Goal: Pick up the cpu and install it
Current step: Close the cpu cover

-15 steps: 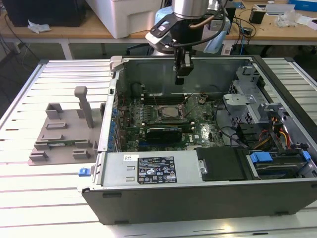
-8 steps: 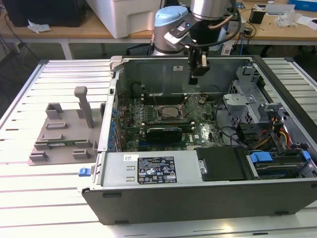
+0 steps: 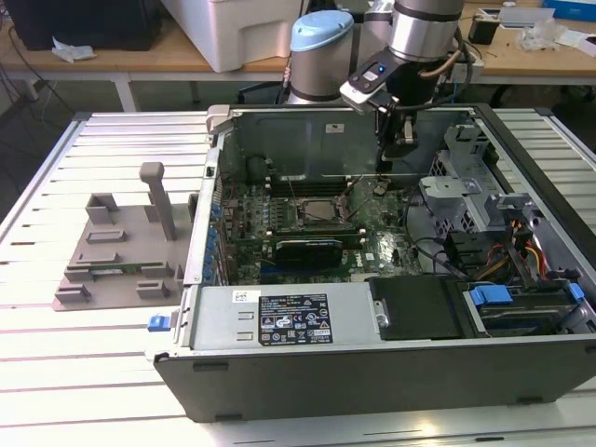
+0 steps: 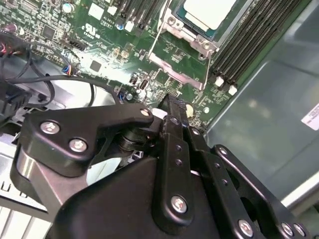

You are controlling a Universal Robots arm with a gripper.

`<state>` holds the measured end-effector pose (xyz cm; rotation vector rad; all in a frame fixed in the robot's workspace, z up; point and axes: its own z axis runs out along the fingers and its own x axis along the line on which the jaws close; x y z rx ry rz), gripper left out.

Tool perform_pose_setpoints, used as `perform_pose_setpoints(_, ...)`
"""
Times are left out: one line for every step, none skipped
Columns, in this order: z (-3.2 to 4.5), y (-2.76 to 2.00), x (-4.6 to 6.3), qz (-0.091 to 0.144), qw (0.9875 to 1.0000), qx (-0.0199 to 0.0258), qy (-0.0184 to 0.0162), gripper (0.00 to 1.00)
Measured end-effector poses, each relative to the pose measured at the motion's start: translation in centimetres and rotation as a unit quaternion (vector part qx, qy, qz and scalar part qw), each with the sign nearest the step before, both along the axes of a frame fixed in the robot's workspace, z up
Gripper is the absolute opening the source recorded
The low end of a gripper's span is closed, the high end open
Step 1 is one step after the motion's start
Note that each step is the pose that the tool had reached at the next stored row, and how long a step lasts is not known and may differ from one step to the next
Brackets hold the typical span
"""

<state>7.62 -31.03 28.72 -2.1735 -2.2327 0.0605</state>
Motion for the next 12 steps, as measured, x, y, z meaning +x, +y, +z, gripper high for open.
perform_pose_setpoints(-0.3,0.01,0.0,0.0,1.0,-0.0001,0.0,0.11)
perform_pose_setpoints(-0.63,0.01,0.0,0.0,1.0,-0.0001,0.0,0.11)
perform_pose_setpoints(-0.99,0.02,0.0,0.001,1.0,0.0,0.0,0.11)
perform_pose_setpoints(-1.4,0.02,0.0,0.001,1.0,0.0,0.0,0.11)
perform_pose_setpoints(-1.58,0.02,0.0,0.002,1.0,0.0,0.0,0.11)
perform_pose_setpoints(-1.77,0.02,0.0,0.002,1.0,0.0,0.0,0.11)
perform_pose_setpoints(-2.08,0.01,0.0,0.002,1.0,-0.0001,0.0,0.11)
perform_pose_setpoints(-2.44,0.02,0.0,0.002,1.0,0.0,0.0,0.11)
perform_pose_setpoints(-2.73,0.02,0.0,0.002,1.0,0.0,0.0,0.11)
perform_pose_setpoints(-2.8,0.02,0.0,0.002,1.0,0.0,0.0,0.11)
perform_pose_setpoints(-2.84,0.02,0.0,0.002,1.0,0.0,0.0,0.11)
perform_pose_setpoints(-2.92,0.02,-0.2,0.002,1.0,0.0,0.0,0.11)
